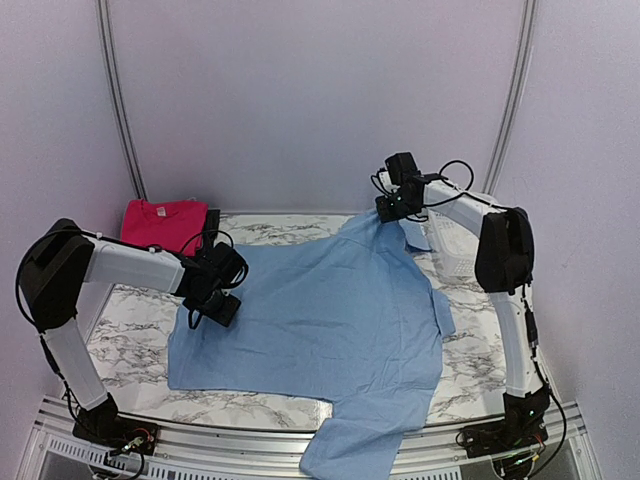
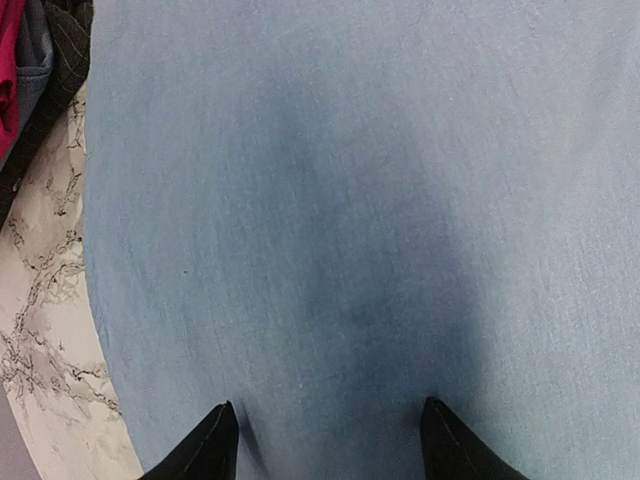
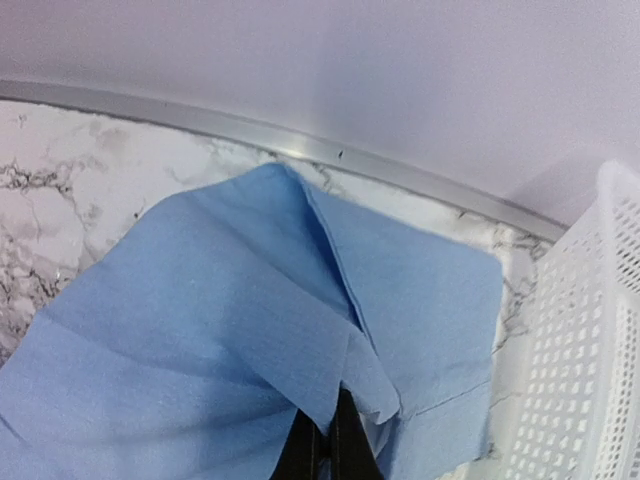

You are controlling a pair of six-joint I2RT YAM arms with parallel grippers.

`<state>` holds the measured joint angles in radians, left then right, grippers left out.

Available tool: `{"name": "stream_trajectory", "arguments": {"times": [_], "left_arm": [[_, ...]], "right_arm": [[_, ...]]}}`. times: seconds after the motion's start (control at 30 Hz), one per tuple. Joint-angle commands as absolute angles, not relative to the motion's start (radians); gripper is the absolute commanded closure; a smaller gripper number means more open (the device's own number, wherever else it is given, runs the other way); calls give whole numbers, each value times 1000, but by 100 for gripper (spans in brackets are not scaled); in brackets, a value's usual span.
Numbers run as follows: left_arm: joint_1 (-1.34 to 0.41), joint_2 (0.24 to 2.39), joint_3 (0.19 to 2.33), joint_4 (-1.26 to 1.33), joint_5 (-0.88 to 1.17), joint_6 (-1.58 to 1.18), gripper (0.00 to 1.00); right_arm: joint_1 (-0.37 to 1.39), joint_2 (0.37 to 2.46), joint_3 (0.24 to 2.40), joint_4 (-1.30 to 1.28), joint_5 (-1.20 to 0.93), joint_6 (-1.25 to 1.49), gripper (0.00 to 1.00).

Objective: Fold and stack the mixed laundry pile
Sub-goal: Flatten out the crumpled shirt at the center of the board.

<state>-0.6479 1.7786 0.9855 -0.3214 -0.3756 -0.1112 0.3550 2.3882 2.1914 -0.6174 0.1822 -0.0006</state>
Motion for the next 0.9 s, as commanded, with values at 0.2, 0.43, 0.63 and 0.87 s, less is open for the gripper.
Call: {"name": "stream_trajectory", "arguments": {"times": [0.2, 0.43, 0.63, 0.87], "left_arm": [[-634, 1860, 945, -493, -344, -82, 35], [-632, 1820, 965, -501, -334, -124, 31], [-606, 1613, 973, -429, -318, -194, 2], [-545, 1524, 995, -393, -201, -282, 1]], "right_arm": [[373, 2526, 2216, -358, 274, -359, 84], [369, 2521, 2249, -345, 333, -339, 36], [381, 2315, 2177, -441, 204, -224, 12], [425, 2106, 1950, -566, 55, -103, 19]]}}
